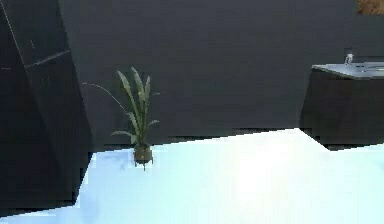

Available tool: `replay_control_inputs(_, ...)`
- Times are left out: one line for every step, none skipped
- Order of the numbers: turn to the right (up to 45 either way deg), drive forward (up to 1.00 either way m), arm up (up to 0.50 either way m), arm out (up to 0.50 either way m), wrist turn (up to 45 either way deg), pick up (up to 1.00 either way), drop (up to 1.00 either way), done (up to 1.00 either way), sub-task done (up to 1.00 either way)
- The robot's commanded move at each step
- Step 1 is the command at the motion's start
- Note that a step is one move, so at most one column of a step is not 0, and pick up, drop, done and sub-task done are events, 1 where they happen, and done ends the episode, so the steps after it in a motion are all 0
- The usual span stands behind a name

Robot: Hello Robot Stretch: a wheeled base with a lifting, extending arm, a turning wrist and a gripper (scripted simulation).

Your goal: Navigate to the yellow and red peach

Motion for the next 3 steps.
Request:
replay_control_inputs(-3.0, 0.0, 0.0, 0.0, 0.0, 0.0, 0.0, 0.0, 0.0)
replay_control_inputs(-9.0, 0.0, 0.0, 0.0, 0.0, 0.0, 0.0, 0.0, 0.0)
replay_control_inputs(0.0, 0.65, 0.0, 0.0, 0.0, 0.0, 0.0, 0.0, 0.0)
